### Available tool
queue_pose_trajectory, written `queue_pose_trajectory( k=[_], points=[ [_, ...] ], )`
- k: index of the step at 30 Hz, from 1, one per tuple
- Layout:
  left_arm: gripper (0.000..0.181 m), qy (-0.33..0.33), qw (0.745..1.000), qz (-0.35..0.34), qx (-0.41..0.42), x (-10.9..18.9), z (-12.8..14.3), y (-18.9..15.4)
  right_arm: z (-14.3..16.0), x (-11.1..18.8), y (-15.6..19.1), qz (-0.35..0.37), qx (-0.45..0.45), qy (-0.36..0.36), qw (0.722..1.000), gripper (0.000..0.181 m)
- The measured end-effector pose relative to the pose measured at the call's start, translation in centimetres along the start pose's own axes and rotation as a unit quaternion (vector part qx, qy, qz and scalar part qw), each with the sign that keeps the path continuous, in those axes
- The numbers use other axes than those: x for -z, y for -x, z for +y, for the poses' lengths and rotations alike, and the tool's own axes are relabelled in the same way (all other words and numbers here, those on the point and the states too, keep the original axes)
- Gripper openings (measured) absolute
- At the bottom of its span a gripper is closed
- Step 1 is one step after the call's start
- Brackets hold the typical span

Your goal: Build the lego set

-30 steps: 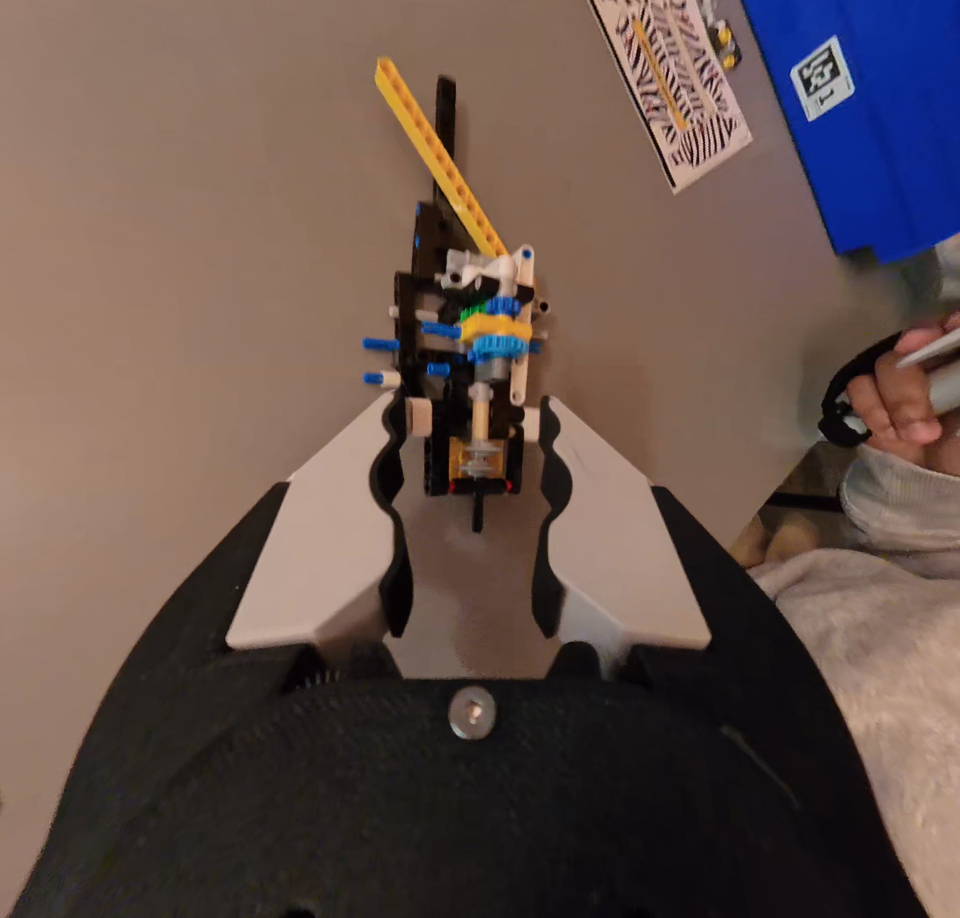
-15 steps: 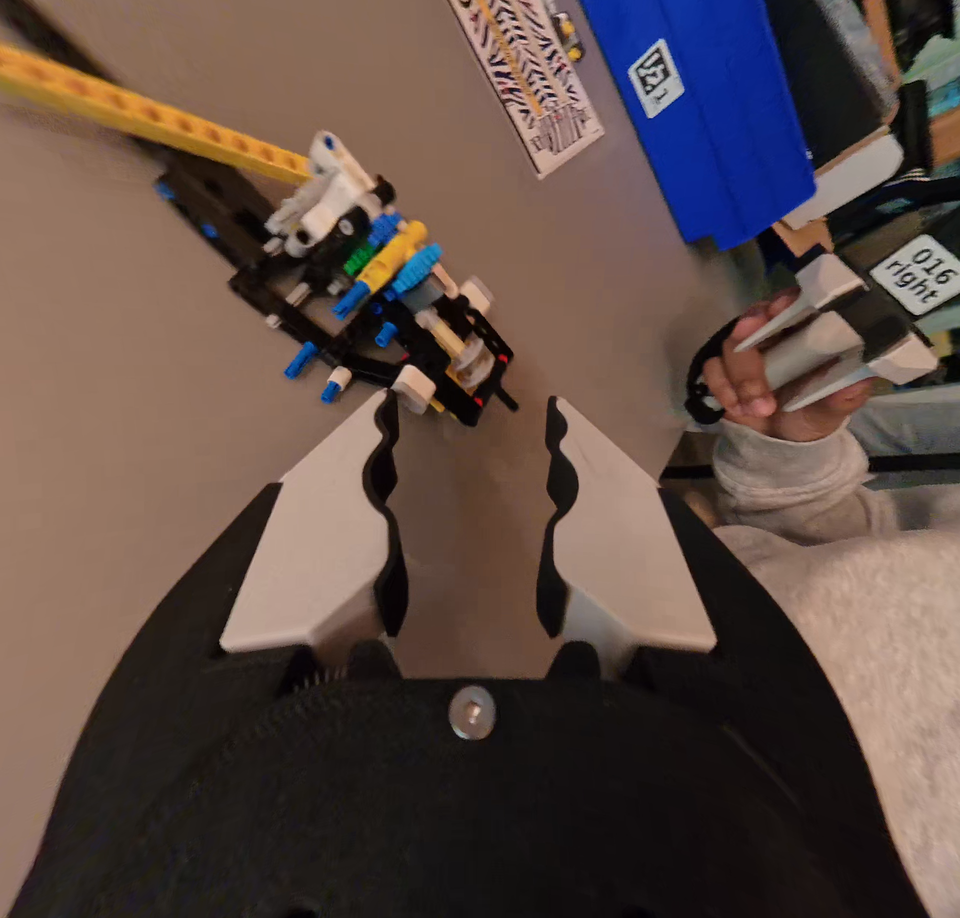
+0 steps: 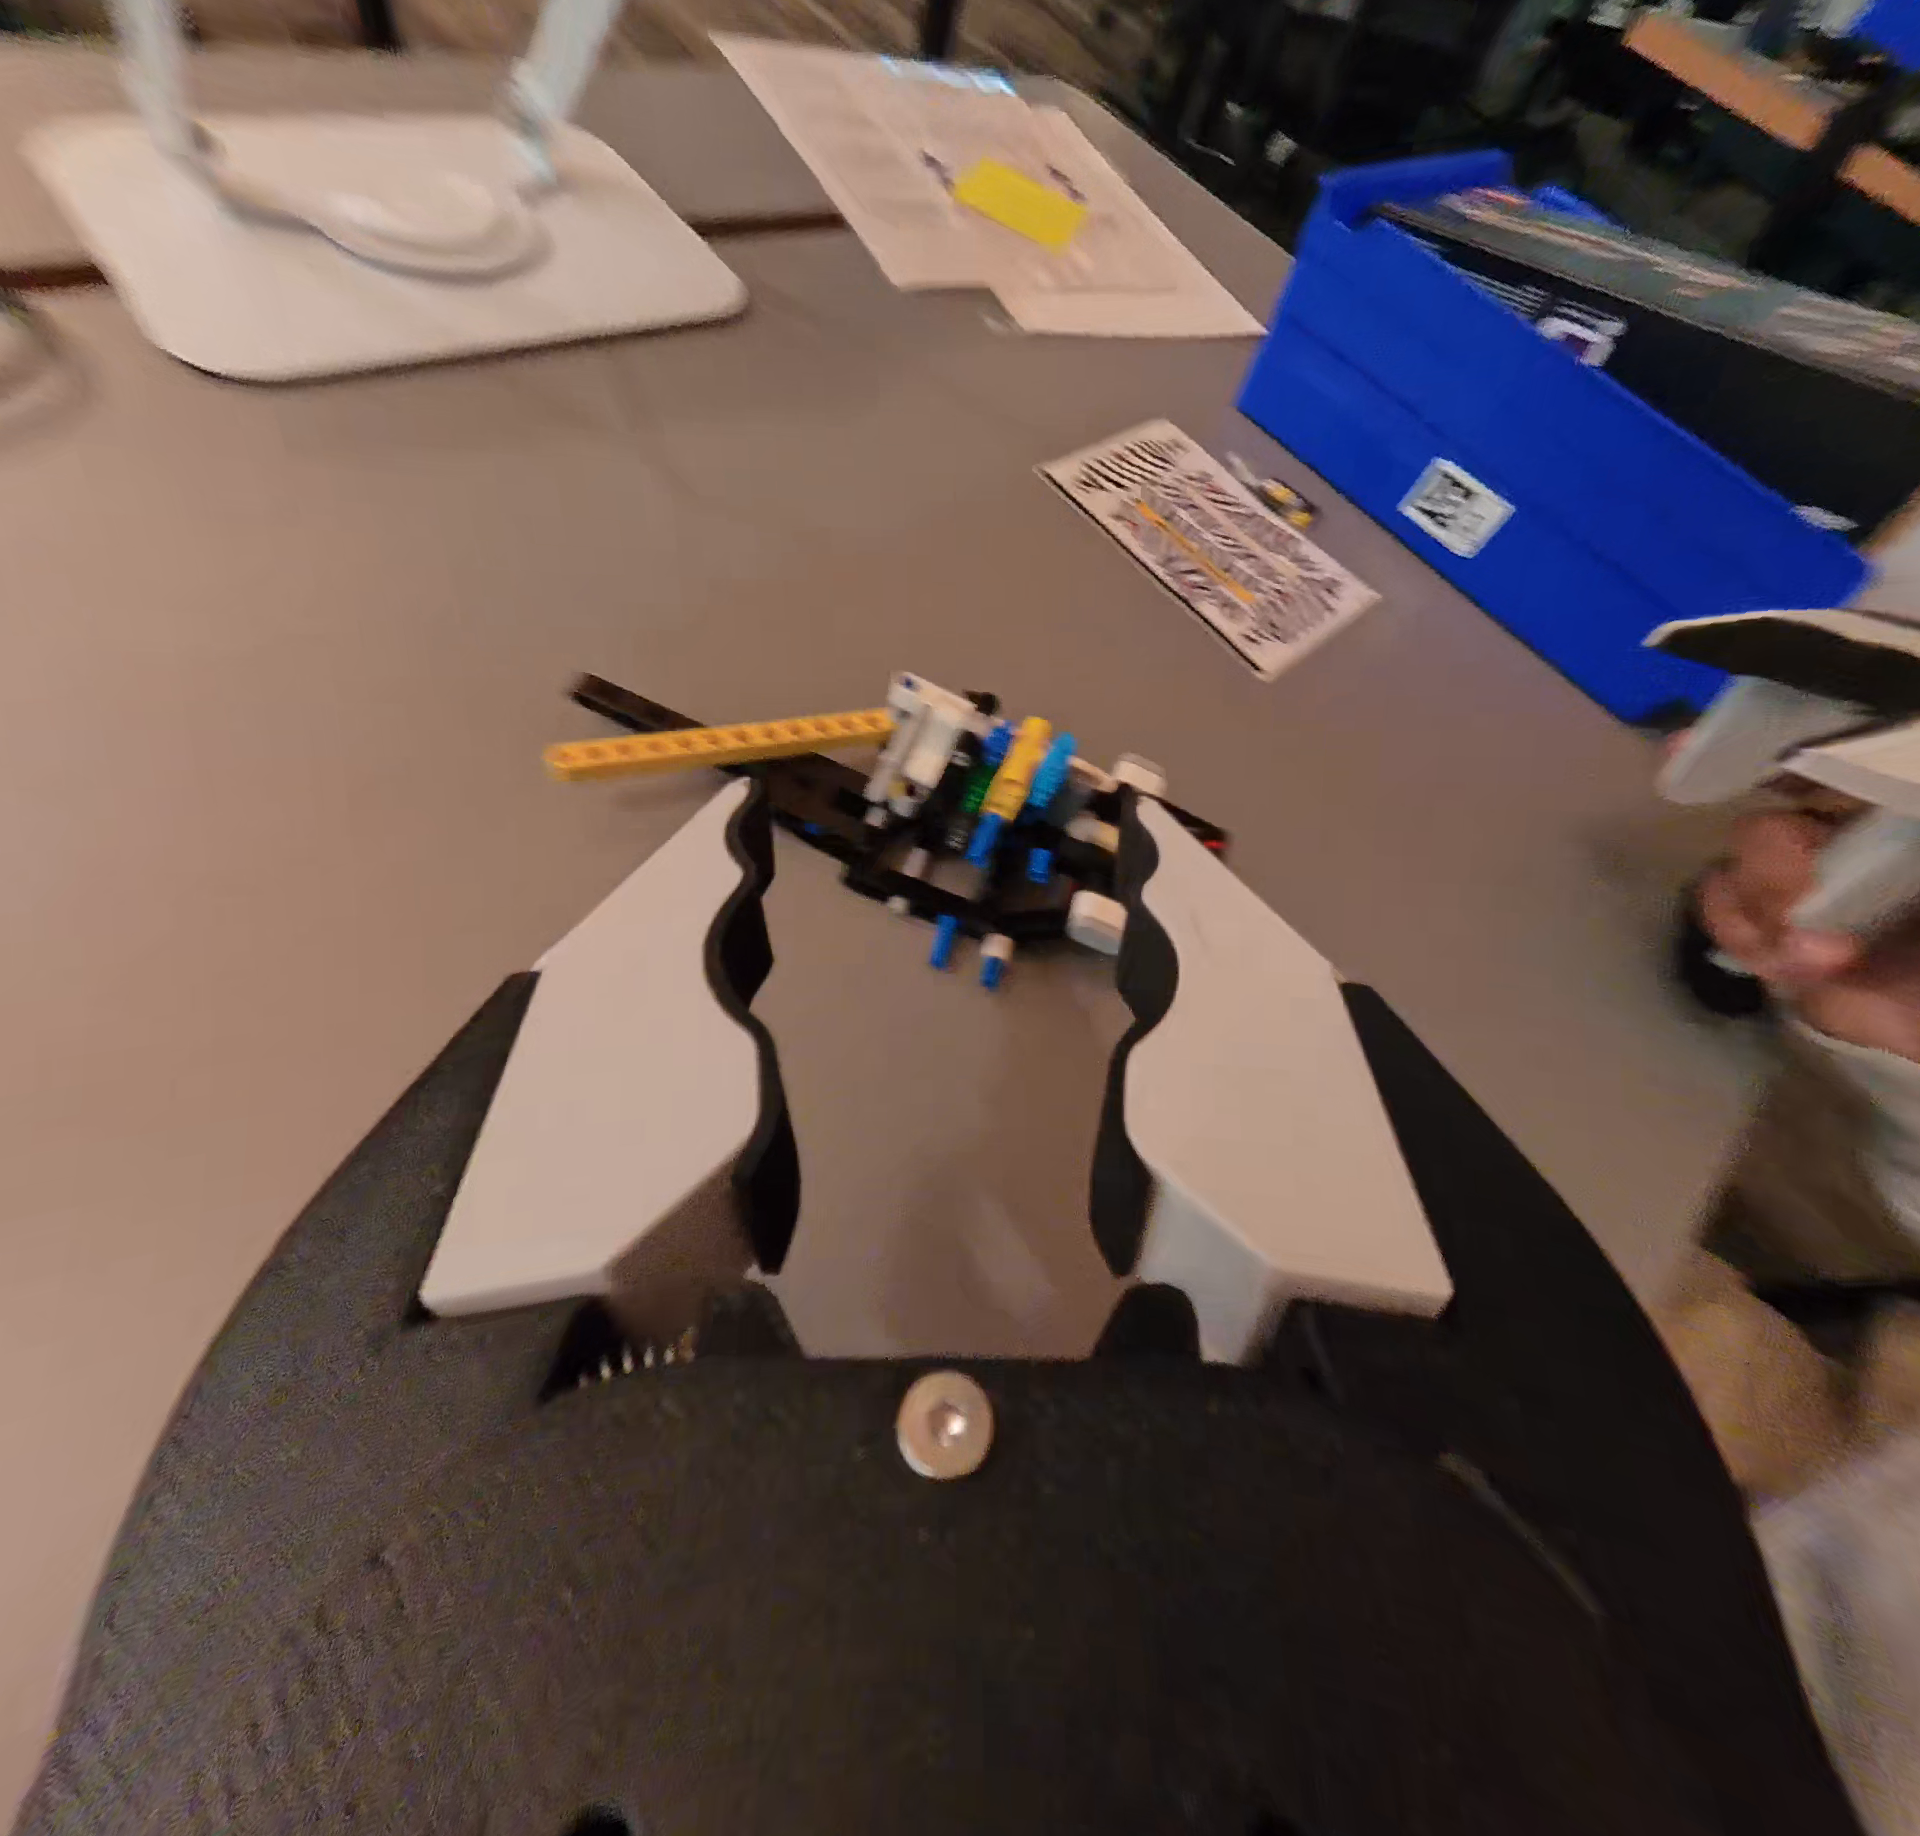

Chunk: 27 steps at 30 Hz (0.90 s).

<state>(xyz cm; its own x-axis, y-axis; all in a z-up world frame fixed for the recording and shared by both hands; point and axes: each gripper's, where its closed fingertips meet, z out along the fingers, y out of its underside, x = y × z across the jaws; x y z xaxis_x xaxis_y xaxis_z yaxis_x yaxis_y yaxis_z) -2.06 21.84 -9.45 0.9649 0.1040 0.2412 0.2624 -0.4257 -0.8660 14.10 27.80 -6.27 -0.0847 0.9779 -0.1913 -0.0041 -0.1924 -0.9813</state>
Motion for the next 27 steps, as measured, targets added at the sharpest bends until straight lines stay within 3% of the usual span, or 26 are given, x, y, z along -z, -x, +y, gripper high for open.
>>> queue_pose_trajectory(
  k=[5, 9, 12, 14, 18, 20, 22, 27],
  points=[
    [0.08, -0.072, 0.988, -0.13, -0.045, -0.2, -2.4, 3.7, 0.5, -0.6, -2.0, 0.094, 0.082, 0.013, 0.992, 0.055],
    [0.089, -0.125, 0.977, -0.166, -0.044, -2.7, -8.0, 4.6, -1.2, -2.2, -3.9, 0.121, 0.076, -0.008, 0.99, 0.058],
    [0.089, -0.165, 0.955, -0.242, -0.048, -5.7, -14.7, 6.5, -5.1, -4.0, -5.8, 0.128, 0.1, -0.047, 0.986, 0.056],
    [0.102, -0.156, 0.946, -0.277, -0.062, -8.8, -18.5, 7.2, -8.1, -5.7, -7.3, 0.123, 0.128, -0.069, 0.982, 0.054],
    [0.122, -0.124, 0.949, -0.281, -0.065, -16.1, -22.7, 7.2, -12.8, -8.5, -11.3, 0.125, 0.15, -0.114, 0.974, 0.053],
    [0.122, -0.114, 0.945, -0.298, -0.077, -18.7, -23.5, 7.9, -12.4, -9.5, -14.2, 0.134, 0.143, -0.128, 0.972, 0.052],
    [0.122, -0.103, 0.939, -0.315, -0.087, -20.7, -23.8, 8.8, -9.9, -9.8, -17.7, 0.165, 0.112, -0.12, 0.972, 0.05],
    [0.112, -0.107, 0.916, -0.367, -0.121, -22.1, -24.0, 10.6, -5.8, -9.7, -20.4, 0.17, 0.095, -0.114, 0.974, 0.045]
  ],
)
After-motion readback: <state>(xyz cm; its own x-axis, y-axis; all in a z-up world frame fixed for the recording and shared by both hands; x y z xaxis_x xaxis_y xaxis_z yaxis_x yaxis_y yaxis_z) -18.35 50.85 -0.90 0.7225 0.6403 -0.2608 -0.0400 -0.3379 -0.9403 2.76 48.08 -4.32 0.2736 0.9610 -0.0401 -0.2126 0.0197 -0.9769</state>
